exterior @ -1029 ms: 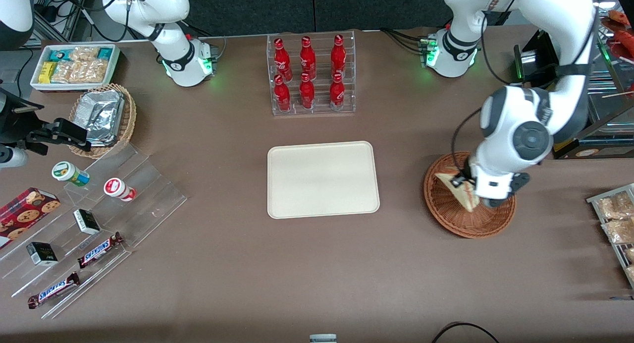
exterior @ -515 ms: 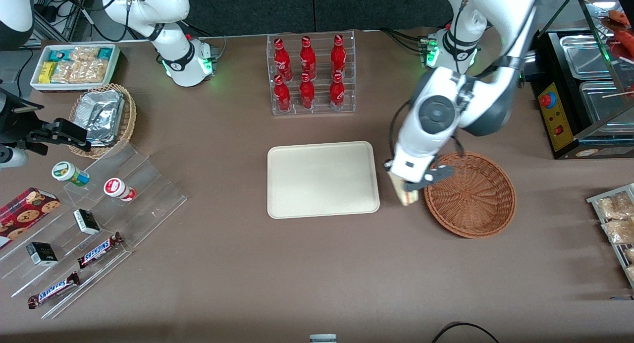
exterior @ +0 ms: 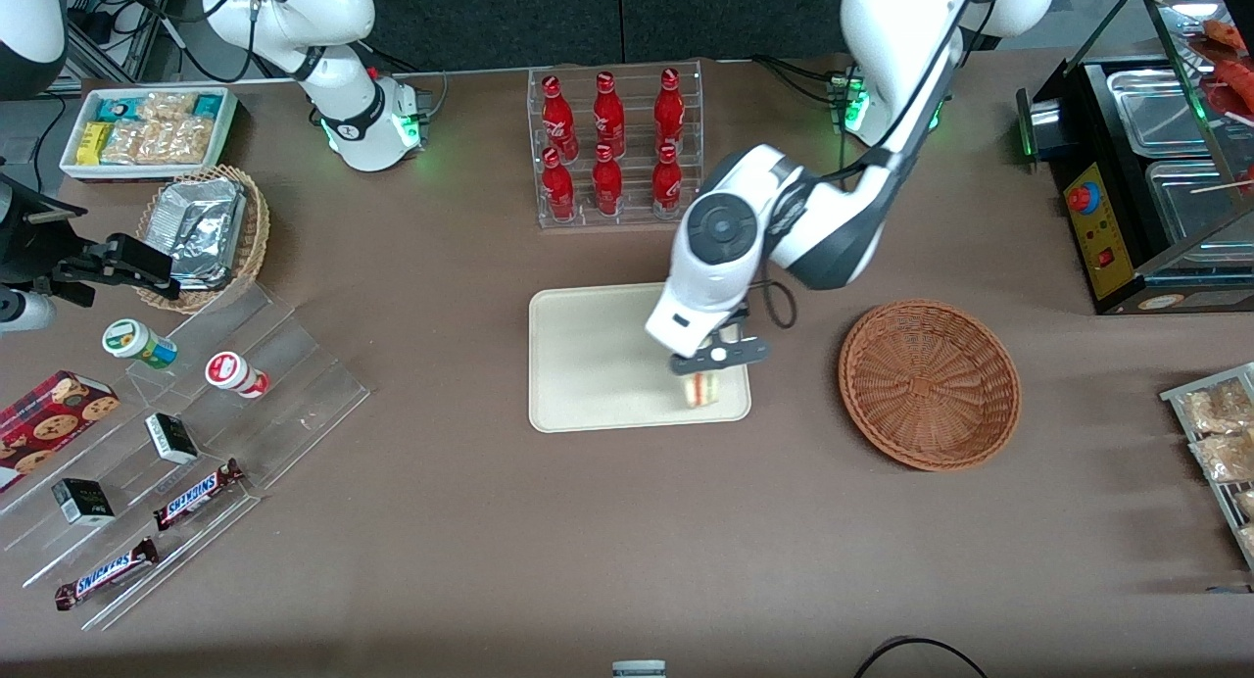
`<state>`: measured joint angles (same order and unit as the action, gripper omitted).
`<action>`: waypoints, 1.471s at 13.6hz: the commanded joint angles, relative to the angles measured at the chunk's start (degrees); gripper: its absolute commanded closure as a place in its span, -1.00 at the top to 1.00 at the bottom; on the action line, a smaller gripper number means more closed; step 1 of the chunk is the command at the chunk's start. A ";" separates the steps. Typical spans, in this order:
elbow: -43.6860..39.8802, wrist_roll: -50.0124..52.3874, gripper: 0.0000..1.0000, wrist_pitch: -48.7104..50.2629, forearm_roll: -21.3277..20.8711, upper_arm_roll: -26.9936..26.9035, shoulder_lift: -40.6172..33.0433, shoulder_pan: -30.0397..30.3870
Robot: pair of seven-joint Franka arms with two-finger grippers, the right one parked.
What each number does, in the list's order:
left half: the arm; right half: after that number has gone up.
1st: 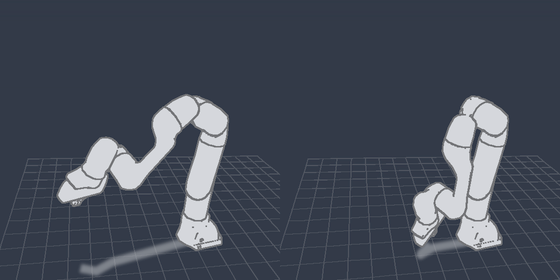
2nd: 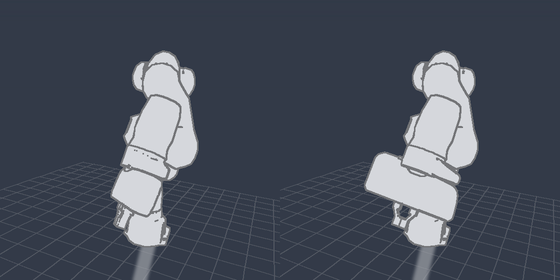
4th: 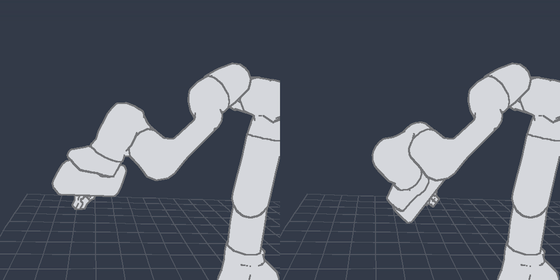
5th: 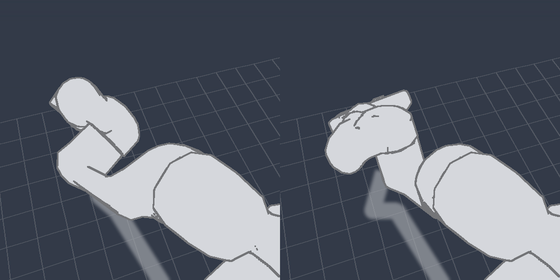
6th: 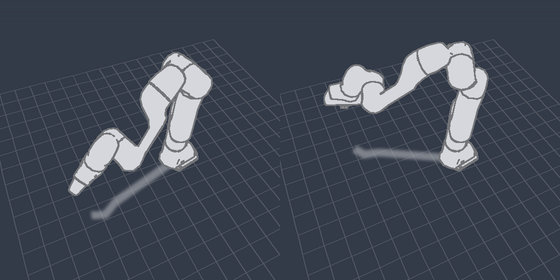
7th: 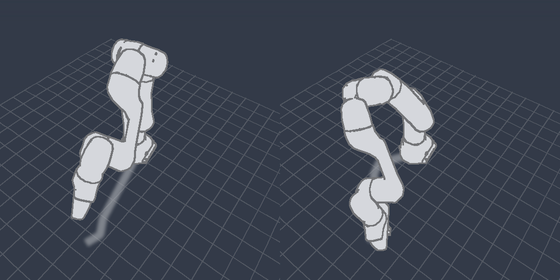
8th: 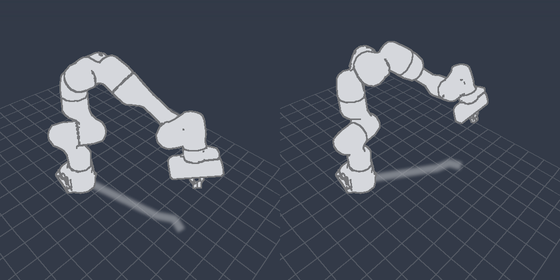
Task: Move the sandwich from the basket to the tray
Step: 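Lift the sandwich and carry it over the white tray, then lower the sandwich onto the tray and open the left gripper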
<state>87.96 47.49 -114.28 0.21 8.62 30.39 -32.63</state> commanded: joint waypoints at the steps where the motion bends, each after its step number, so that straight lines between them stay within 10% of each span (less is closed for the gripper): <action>1: -6.38 -2.49 -1.00 2.21 0.05 0.69 4.05 -1.37; 20: -14.04 4.98 -1.00 1.43 -7.60 0.17 16.19 -8.50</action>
<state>76.09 50.90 -114.02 -6.46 9.59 45.62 -39.97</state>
